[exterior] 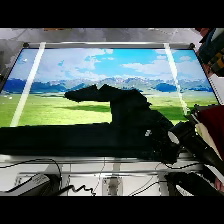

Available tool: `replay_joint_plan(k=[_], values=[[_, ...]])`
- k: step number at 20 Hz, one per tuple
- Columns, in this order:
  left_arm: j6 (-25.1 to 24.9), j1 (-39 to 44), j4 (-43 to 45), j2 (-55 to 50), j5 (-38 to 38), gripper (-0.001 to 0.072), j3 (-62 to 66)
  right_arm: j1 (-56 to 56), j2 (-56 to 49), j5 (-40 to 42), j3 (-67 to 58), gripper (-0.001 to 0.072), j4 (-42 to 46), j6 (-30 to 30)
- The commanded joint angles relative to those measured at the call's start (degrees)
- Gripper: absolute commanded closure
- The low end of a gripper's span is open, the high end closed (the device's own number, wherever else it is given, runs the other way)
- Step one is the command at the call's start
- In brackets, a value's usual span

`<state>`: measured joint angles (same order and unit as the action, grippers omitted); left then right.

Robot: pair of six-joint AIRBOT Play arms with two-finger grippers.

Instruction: Fold the clothes and pants, and hang the long-sleeved shirts on hangers.

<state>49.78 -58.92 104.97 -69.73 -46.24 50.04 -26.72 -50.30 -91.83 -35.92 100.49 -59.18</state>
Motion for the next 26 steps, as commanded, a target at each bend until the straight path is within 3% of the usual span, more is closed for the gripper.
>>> replay_joint_plan(k=[1, 4, 5, 6, 7, 8, 11, 13, 14, 17, 18, 19, 21, 23, 25, 26], values=[[-5.86, -0.46, 5.57, 0.07, -0.02, 0.0668, -2.40, -0.07, 0.02, -1.77, -0.09, 0.0680, 1.55, 2.60], [-5.88, -0.35, 4.68, 0.04, 2.12, 0.0661, -2.40, -0.07, 0.00, -1.68, -0.09, 0.0679, 1.62, 3.37], [-5.88, -0.35, 4.50, 0.07, 2.08, 0.0519, -2.40, -0.07, 0.00, -1.05, -0.09, 0.0601, 1.29, 2.64], [-5.53, -0.35, 4.46, 0.07, 2.19, 0.0169, -2.40, -0.07, 0.02, -0.20, -0.09, 0.0327, 1.09, 0.02], [-4.09, -0.35, 4.48, 0.07, 2.82, 0.0014, -2.40, -0.07, 0.00, 0.79, -0.11, 0.0066, 1.36, -2.27], [-2.25, -0.35, 4.48, 0.17, 2.99, 0.0016, -2.40, -0.07, 0.00, 1.51, -0.15, 0.0006, 1.81, -3.74], [4.72, -0.33, 4.44, 0.48, 3.87, 0.0020, -2.34, -0.07, 0.02, 2.08, -0.22, 0.0075, 5.51, -4.72], [14.12, 0.28, 4.24, 1.29, 7.15, 0.0020, -2.10, -0.07, 0.02, 4.48, -0.24, 0.0373, 11.15, -4.81], [18.10, 1.05, 4.26, 1.79, 8.94, 0.0020, -1.53, -0.04, 0.02, 5.46, -0.35, 0.0394, 14.36, -5.09], [23.76, 4.94, 4.24, 3.04, 15.37, 0.0025, 2.14, 1.07, 0.02, 10.51, -1.95, 0.0429, 24.11, -9.64], [26.99, 6.54, 3.72, 3.30, 17.53, 0.0100, 3.72, 3.02, 0.02, 12.68, -2.60, 0.0676, 26.71, -10.29], [30.12, 8.20, 2.45, 3.52, 19.10, 0.0198, 5.20, 6.34, 0.00, 16.02, -3.28, 0.0682, 28.63, -11.21], [31.69, 12.07, -1.81, 3.58, 20.72, 0.0310, 7.52, 16.87, 0.00, 21.70, -4.87, 0.0684, 28.44, -16.06], [31.71, 15.67, -4.00, 3.52, 20.85, 0.0354, 7.89, 31.43, 0.00, 25.29, -6.12, 0.0685, 23.50, -18.47], [31.71, 19.12, -10.51, 3.15, 20.68, 0.0355, 7.87, 48.50, -0.28, 26.71, -6.27, 0.0686, 5.77, -16.74], [31.69, 20.90, -16.74, 3.02, 20.37, 0.0354, 7.87, 56.59, -0.87, 24.96, -6.21, 0.0686, -7.82, -10.19]])
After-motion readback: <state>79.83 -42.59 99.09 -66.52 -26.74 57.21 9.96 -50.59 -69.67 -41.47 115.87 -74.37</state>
